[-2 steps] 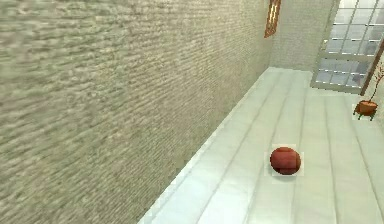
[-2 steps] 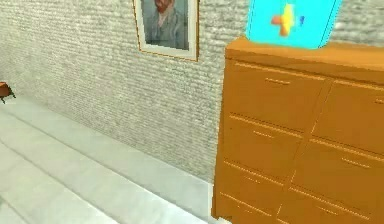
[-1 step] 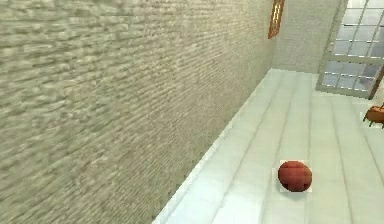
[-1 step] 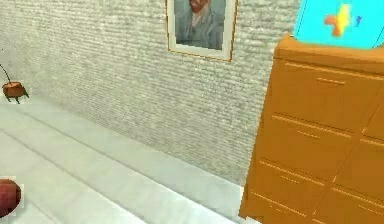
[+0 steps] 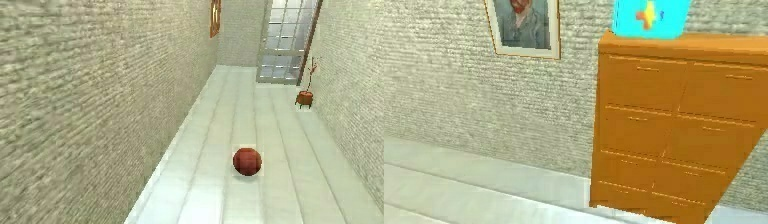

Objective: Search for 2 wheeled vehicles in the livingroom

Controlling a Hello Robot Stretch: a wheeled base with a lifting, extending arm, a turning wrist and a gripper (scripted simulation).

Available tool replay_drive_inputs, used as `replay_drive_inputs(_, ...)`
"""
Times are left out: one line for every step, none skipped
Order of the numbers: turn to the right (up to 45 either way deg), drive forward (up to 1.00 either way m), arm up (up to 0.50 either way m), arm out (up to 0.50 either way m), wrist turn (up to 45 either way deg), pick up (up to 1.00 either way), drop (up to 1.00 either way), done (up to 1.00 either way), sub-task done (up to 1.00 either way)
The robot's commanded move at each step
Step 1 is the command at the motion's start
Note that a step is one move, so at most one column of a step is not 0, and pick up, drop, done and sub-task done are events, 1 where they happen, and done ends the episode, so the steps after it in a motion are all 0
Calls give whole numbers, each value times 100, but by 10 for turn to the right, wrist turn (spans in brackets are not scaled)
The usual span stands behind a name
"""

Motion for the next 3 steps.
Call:
replay_drive_inputs(0, 100, 0, 0, 0, 0, 0, 0, 0)
replay_drive_inputs(0, 20, 0, 0, 0, 0, 0, 0, 0)
replay_drive_inputs(120, 0, 0, 0, 0, 0, 0, 0, 0)
